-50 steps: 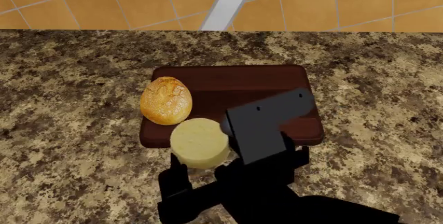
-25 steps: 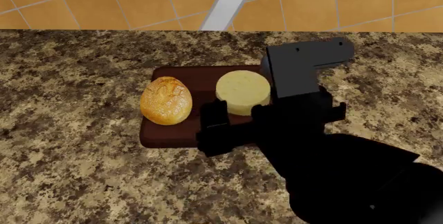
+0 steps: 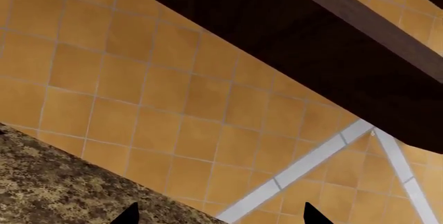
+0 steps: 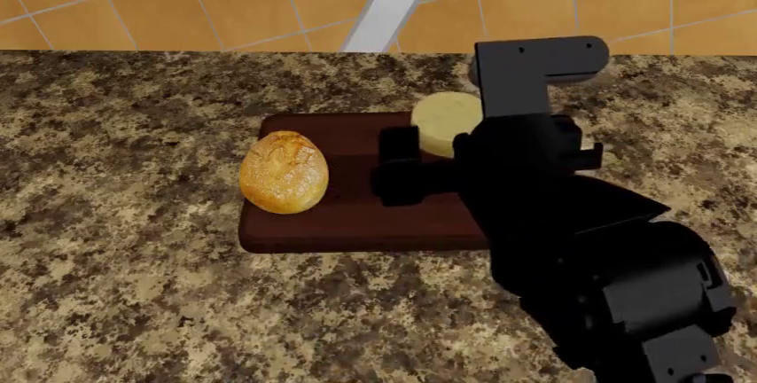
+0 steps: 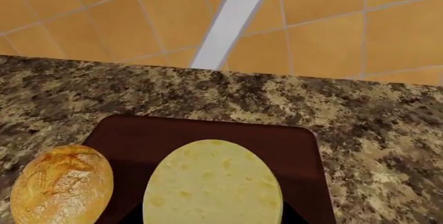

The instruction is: Place the bread and cheese on the cutting board.

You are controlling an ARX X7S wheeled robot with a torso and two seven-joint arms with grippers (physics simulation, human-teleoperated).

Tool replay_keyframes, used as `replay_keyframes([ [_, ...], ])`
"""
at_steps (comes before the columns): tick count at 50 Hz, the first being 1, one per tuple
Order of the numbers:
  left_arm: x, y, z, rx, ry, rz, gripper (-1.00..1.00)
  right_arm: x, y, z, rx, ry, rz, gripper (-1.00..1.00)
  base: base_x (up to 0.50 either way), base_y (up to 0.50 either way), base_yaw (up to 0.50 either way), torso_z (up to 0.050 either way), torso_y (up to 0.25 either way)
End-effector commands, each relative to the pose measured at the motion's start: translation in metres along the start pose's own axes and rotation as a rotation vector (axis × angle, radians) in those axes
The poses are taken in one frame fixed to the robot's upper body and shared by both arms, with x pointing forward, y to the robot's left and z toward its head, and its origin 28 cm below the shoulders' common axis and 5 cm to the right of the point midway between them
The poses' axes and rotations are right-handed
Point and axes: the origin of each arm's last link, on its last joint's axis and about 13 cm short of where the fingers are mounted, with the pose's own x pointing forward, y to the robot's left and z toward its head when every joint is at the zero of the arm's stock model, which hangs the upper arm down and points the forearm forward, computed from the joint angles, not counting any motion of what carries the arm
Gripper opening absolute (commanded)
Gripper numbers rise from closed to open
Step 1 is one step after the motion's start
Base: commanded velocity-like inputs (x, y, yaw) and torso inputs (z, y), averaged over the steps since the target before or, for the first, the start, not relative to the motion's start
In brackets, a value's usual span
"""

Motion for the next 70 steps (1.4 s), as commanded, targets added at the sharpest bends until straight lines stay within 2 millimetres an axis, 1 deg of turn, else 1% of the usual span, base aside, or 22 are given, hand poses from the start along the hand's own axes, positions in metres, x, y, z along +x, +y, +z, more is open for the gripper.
replay_keyframes([
  [1, 0.0, 0.002, 0.001, -0.005, -0.006, 0.003, 1.0, 0.021, 0.0, -0.01, -0.047, 0.045, -0.004, -1.0, 0.0, 0.0, 0.0, 0.0, 0.0],
  [9, 0.0, 0.001, 0.002, -0.006, -0.008, 0.002, 1.0, 0.025, 0.0, -0.027, -0.027, 0.088, 0.014, -1.0, 0.0, 0.0, 0.0, 0.0, 0.0],
  [17, -0.001, 0.002, 0.002, -0.005, -0.008, 0.002, 1.0, 0.023, -0.003, -0.037, -0.013, 0.1, 0.006, -1.0, 0.0, 0.0, 0.0, 0.0, 0.0],
  [27, -0.001, 0.001, 0.002, -0.004, -0.006, -0.001, 1.0, 0.023, -0.005, -0.045, -0.005, 0.115, 0.001, -1.0, 0.0, 0.0, 0.0, 0.0, 0.0],
  [42, -0.001, 0.001, 0.002, -0.005, -0.009, -0.002, 1.0, 0.024, -0.006, -0.053, -0.002, 0.133, -0.008, -1.0, 0.0, 0.0, 0.0, 0.0, 0.0],
  [53, -0.001, 0.001, 0.002, -0.006, -0.007, -0.003, 1.0, 0.026, -0.008, -0.064, 0.002, 0.162, -0.011, -1.0, 0.0, 0.0, 0.0, 0.0, 0.0],
  [67, -0.001, 0.001, 0.003, -0.008, -0.009, -0.002, 1.0, 0.028, -0.008, -0.068, 0.008, 0.173, -0.01, -1.0, 0.0, 0.0, 0.0, 0.0, 0.0],
  [68, -0.001, 0.001, 0.003, -0.008, -0.008, -0.003, 1.0, 0.027, -0.008, -0.067, 0.011, 0.17, -0.011, 1.0, 0.0, 0.0, 0.0, 0.0, 0.0],
  [70, -0.001, 0.001, 0.003, -0.008, -0.009, -0.003, 1.0, 0.026, -0.008, -0.066, 0.012, 0.164, -0.012, 1.0, 0.0, 0.0, 0.0, 0.0, 0.0],
])
